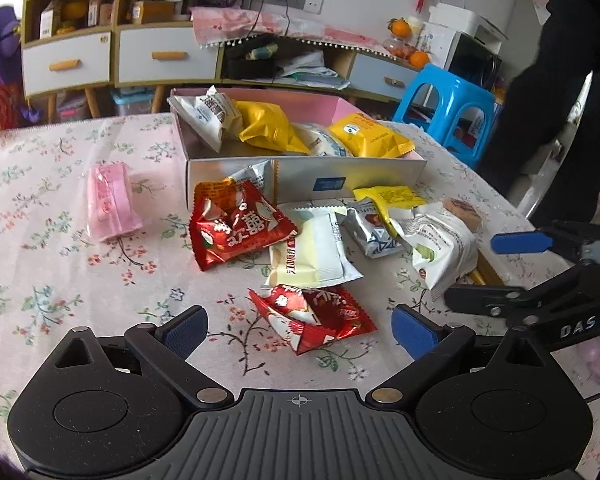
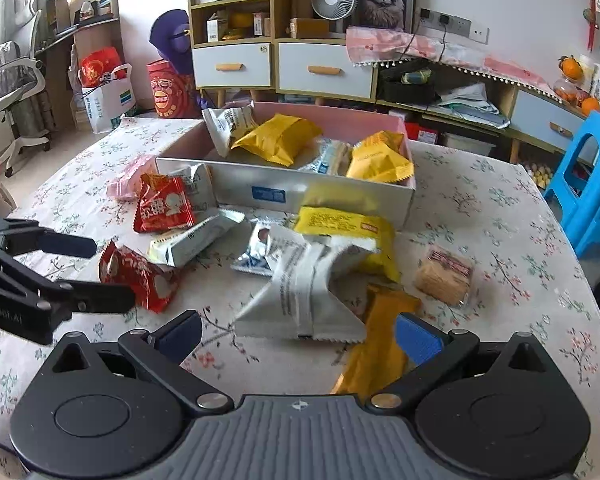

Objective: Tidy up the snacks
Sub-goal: 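Withdraw both tools from the box toward the remaining snacks, then grasp the red-white candy packet with the left tool while the right tool grasps a white packet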

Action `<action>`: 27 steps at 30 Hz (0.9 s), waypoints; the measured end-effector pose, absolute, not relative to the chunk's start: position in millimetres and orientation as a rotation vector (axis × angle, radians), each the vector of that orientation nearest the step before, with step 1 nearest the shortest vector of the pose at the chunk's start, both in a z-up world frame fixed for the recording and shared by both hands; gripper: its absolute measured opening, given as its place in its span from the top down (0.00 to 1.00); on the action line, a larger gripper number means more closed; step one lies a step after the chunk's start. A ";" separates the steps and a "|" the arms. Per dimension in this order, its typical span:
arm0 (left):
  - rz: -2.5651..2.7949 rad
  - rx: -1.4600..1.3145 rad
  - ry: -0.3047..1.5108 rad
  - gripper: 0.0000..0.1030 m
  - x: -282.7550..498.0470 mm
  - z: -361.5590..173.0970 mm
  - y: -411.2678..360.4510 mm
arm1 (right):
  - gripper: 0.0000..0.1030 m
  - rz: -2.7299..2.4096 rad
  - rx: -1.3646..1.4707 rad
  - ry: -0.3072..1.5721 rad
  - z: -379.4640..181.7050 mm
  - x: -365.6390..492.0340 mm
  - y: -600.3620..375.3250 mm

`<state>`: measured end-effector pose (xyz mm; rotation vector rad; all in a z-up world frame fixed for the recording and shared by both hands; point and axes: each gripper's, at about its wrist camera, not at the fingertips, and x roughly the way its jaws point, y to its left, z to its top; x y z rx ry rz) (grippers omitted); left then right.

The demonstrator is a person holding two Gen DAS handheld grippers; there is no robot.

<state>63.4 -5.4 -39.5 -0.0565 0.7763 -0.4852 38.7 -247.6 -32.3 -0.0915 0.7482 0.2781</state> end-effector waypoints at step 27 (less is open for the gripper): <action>-0.477 -0.148 0.811 0.56 74.0 -42.4 -4.7 | 0.44 0.300 -0.130 0.813 -42.6 65.1 -232.2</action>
